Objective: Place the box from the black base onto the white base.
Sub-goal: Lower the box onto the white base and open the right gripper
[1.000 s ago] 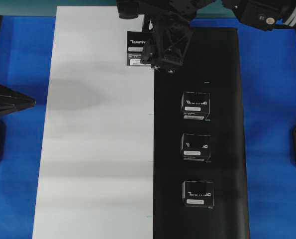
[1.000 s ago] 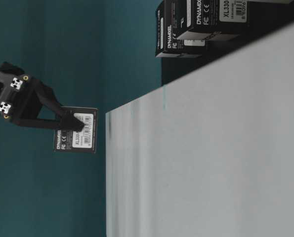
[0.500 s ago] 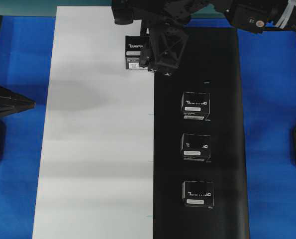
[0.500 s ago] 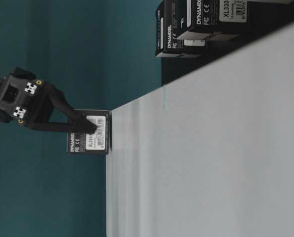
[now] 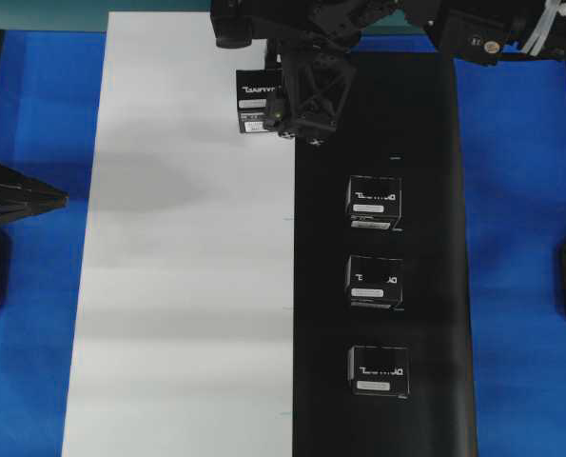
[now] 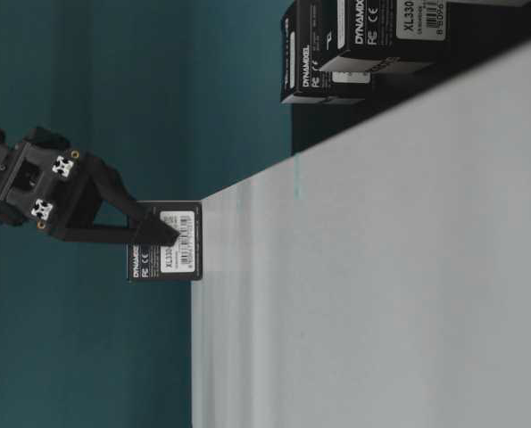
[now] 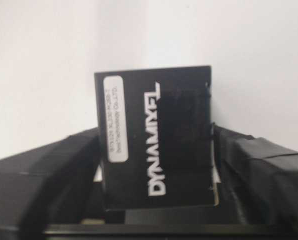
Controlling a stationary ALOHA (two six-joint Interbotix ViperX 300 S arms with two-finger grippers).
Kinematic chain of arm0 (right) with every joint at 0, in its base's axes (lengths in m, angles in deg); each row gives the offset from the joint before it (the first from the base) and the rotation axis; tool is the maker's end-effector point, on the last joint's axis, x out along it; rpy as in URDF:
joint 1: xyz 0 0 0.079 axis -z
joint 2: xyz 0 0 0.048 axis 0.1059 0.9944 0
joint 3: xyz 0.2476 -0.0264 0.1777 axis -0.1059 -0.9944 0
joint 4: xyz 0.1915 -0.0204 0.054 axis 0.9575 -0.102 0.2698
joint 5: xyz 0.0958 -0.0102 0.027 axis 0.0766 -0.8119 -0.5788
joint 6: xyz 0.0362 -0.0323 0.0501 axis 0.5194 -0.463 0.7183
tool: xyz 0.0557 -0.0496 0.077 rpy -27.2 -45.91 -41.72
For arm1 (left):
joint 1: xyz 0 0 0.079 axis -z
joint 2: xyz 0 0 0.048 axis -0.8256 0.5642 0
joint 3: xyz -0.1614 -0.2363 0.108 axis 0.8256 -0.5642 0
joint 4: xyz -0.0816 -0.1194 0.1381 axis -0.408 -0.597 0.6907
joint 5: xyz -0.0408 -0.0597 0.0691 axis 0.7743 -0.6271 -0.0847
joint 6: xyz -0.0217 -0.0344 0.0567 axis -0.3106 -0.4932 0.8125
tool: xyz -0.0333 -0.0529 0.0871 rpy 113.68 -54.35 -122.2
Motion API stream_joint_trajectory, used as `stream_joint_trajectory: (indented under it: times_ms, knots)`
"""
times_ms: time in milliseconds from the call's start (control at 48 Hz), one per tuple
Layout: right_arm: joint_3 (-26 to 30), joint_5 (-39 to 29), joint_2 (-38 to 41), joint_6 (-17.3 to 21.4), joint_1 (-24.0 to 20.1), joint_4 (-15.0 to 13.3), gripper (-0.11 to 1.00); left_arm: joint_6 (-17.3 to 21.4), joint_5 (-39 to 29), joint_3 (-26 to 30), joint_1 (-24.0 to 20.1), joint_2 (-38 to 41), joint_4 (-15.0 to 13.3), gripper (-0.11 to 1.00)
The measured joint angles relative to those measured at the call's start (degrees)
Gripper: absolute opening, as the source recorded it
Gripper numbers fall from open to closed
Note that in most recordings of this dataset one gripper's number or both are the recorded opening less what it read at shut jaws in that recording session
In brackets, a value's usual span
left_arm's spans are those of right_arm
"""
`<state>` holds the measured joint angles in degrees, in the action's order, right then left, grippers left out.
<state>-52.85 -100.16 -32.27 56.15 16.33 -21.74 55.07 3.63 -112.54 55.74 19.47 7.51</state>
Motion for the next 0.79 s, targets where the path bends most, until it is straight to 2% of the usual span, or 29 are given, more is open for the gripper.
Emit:
stream_joint_trajectory:
  times_ms: [83, 375, 604, 791]
  knots:
    - [-0.09, 1.32, 0.00, 0.18, 0.00, 0.00, 1.00, 0.00, 0.00, 0.00, 0.00, 0.00, 0.00, -0.07]
    - [-1.93, 2.37, -1.23, 0.26, 0.00, 0.79, 1.00, 0.00, 0.00, 0.00, 0.88, -0.26, 0.09, -0.07]
    - [-6.94, 6.77, -6.42, 0.00, 0.00, 4.57, 1.00, 0.00, 0.00, 0.00, 0.88, -0.53, 0.09, -0.07]
    - [-14.06, 11.16, -12.83, 0.00, 0.00, 6.94, 1.00, 0.00, 0.00, -0.09, 0.88, -0.97, 0.09, -0.07]
